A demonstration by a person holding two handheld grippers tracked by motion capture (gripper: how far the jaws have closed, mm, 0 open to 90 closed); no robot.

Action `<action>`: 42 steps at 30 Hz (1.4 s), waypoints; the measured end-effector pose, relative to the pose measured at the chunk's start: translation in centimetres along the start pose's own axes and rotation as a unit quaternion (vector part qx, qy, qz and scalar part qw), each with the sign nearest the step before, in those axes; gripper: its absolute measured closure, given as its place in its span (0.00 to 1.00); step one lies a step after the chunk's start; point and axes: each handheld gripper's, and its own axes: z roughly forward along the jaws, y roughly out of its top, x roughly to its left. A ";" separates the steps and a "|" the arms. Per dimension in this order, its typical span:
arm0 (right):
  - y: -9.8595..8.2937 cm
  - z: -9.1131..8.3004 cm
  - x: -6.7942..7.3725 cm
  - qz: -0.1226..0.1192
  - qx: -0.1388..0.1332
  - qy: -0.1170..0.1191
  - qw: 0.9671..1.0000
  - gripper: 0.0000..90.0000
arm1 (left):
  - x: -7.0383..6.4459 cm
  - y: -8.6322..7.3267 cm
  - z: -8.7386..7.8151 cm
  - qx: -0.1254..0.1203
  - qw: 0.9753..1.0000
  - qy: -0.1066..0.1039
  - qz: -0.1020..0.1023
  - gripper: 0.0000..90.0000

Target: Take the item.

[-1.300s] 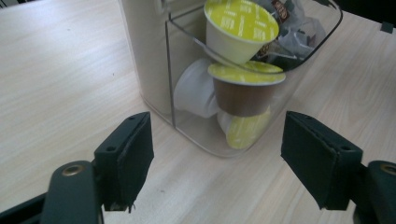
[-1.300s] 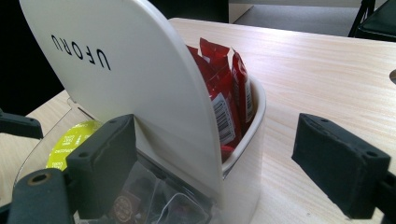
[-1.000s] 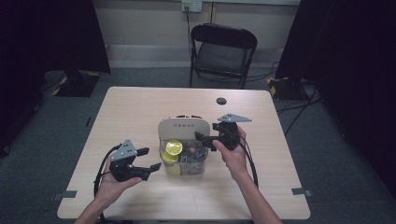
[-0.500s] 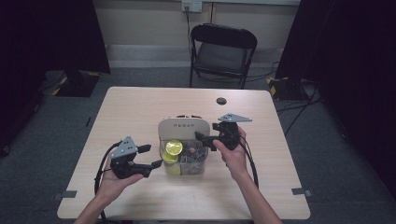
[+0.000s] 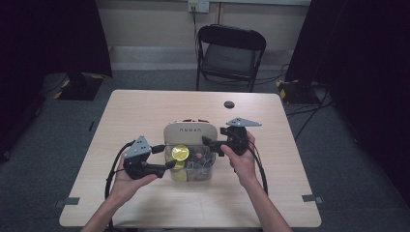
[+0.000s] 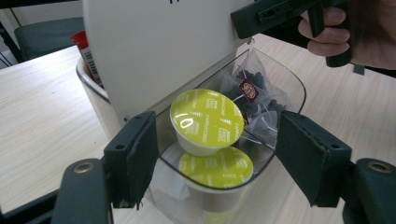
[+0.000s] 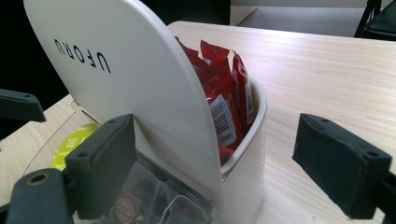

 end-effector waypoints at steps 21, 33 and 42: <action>-0.1 -0.1 -0.1 -0.001 0.002 0.000 1.000 0.15 | 0.5 0.2 3.2 0.027 1.000 -0.010 0.000 0.36; -0.2 -0.1 -0.1 0.001 0.003 0.000 1.000 0.15 | 0.3 0.0 4.2 0.035 0.999 -0.023 -0.001 0.39; -0.2 0.0 -0.1 0.002 0.004 0.000 1.000 0.15 | -0.1 -0.1 4.9 0.037 0.999 -0.031 0.003 0.38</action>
